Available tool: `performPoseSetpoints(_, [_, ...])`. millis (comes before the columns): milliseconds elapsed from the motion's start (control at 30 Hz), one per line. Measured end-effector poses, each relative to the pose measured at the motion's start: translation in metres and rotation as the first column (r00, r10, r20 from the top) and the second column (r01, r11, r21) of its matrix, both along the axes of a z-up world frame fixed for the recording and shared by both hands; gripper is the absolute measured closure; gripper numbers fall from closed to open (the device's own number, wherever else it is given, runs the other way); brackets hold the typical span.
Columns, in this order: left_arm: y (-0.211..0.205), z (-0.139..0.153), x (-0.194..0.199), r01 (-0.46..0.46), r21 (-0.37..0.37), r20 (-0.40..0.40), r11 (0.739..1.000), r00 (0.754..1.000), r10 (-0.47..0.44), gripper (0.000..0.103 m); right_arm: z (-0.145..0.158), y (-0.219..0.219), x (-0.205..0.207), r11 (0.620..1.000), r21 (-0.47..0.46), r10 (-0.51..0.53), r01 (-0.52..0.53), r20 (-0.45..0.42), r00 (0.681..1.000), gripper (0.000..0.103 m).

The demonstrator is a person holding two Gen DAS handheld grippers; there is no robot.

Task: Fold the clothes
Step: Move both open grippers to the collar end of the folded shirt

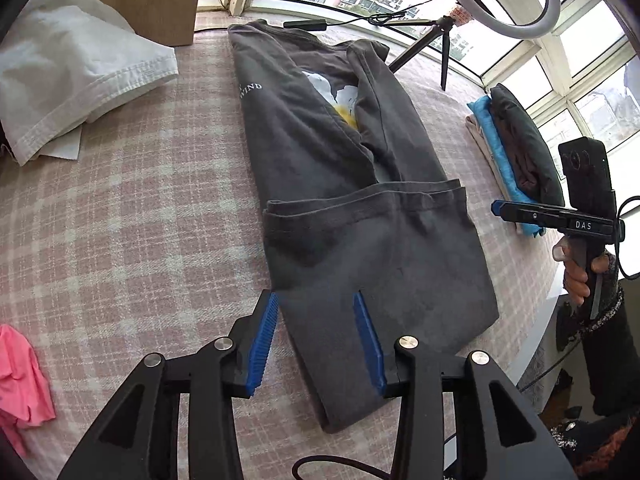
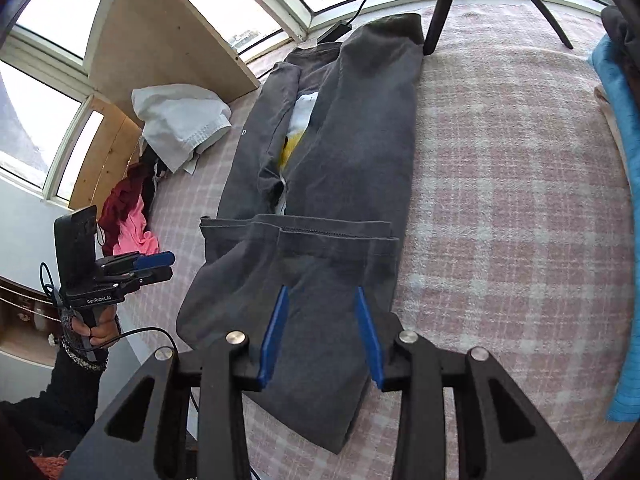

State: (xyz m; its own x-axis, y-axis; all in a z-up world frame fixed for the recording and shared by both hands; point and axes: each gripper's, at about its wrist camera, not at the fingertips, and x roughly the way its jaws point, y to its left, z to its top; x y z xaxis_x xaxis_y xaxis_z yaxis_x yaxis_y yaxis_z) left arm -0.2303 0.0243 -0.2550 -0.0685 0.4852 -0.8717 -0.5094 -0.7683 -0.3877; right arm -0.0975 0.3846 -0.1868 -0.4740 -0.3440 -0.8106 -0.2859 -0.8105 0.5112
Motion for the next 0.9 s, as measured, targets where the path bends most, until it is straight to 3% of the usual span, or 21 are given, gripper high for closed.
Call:
performPoseSetpoints(33, [0.008, -0.007, -0.002, 0.012, 0.012, 0.013, 1.0, 1.0, -0.012, 0.065, -0.007, -0.009, -0.009, 0.999, 0.032, 0.029, -0.029, 0.019, 0.999, 0.068])
performPoseSetpoints(133, [0.02, -0.028, -0.016, -0.013, -0.042, 0.005, 0.999, 1.0, 0.013, 0.065, -0.034, -0.023, -0.03, 0.986, 0.153, 0.057, -0.069, 0.081, 0.995, 0.068])
performPoseSetpoints(233, [0.016, -0.027, -0.026, -0.027, -0.037, 0.039, 0.999, 0.999, 0.028, 0.067, -0.042, -0.012, -0.033, 0.993, 0.114, -0.002, -0.011, 0.114, 0.993, 0.069])
performPoseSetpoints(300, [0.01, -0.011, -0.028, -0.011, -0.03, 0.027, 0.999, 1.0, 0.011, 0.067, -0.03, -0.005, -0.029, 0.994, 0.112, -0.028, 0.013, 0.13, 0.991, 0.069])
performPoseSetpoints(367, [0.004, 0.013, -0.028, 0.013, -0.039, -0.036, 0.999, 0.999, -0.014, 0.067, 0.0, 0.001, -0.02, 0.991, 0.127, -0.049, 0.04, 0.069, 0.996, 0.069])
performPoseSetpoints(467, [0.001, 0.049, -0.04, 0.039, -0.049, -0.123, 0.998, 0.991, -0.044, 0.066, 0.048, 0.01, -0.014, 0.972, 0.225, -0.071, 0.072, -0.014, 0.997, 0.069])
performPoseSetpoints(600, [0.011, 0.077, -0.079, 0.042, -0.108, -0.224, 0.993, 0.972, -0.066, 0.063, 0.084, 0.031, -0.034, 0.93, 0.353, -0.085, 0.102, -0.062, 0.994, 0.069])
performPoseSetpoints(733, [0.028, 0.077, -0.131, 0.013, -0.102, -0.228, 0.995, 0.973, -0.036, 0.063, 0.089, 0.06, -0.072, 0.916, 0.376, -0.109, 0.139, -0.1, 0.989, 0.072])
performPoseSetpoints(900, [0.059, 0.053, -0.184, 0.004, -0.087, -0.224, 0.996, 0.974, -0.024, 0.063, 0.051, 0.091, -0.141, 0.924, 0.349, -0.135, 0.155, -0.084, 0.987, 0.072])
